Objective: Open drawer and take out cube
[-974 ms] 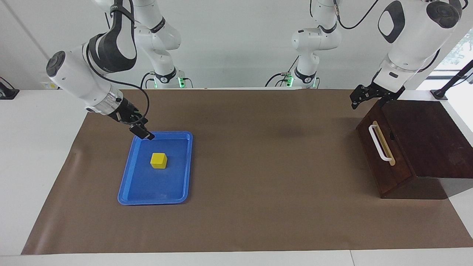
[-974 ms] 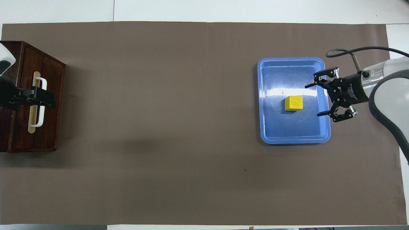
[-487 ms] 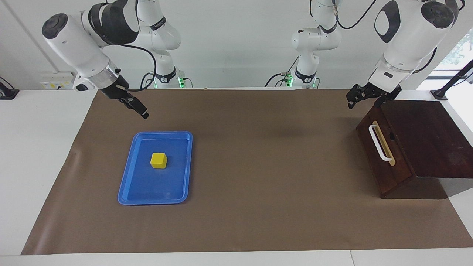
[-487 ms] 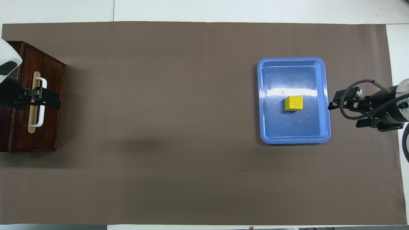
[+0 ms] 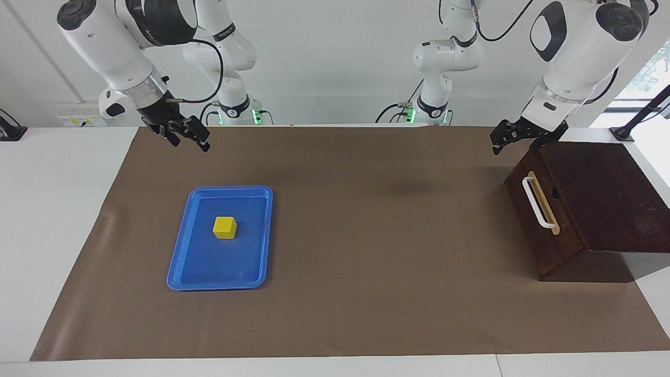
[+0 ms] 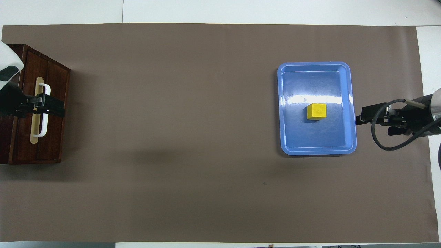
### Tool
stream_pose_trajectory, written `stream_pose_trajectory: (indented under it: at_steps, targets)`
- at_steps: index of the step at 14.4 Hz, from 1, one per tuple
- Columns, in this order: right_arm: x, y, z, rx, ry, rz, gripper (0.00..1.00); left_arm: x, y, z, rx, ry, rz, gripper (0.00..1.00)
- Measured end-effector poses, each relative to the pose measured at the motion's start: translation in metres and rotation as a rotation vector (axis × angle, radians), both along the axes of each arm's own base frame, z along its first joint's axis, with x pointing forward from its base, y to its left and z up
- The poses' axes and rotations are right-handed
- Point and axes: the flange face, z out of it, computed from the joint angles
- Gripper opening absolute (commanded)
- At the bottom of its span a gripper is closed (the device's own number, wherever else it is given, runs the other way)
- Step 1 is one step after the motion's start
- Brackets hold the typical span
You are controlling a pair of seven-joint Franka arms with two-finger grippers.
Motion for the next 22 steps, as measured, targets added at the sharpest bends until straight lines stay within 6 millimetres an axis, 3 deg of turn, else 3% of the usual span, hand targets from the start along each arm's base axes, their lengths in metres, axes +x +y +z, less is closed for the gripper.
stream_pose_trajectory:
  at_steps: [3,6,10,16,22]
  targets:
    - [0.014,0.03,0.021,-0.032,-0.028,0.072,1.0,0.0,0.0,0.0,0.0,0.0,0.0,1.0]
    - [0.029,0.041,0.026,-0.033,-0.002,0.097,1.0,0.0,0.0,0.0,0.0,0.0,0.0,1.0]
    - [0.036,0.031,0.014,-0.053,0.048,0.088,1.0,0.0,0.0,0.0,0.0,0.0,0.0,1.0]
    - [0.035,0.031,0.014,-0.061,0.052,0.14,1.0,0.0,0.001,0.0,0.0,0.0,0.001,1.0]
    - [0.035,0.015,0.012,-0.116,0.064,0.127,1.0,0.0,0.001,0.0,0.0,0.001,0.001,1.0]
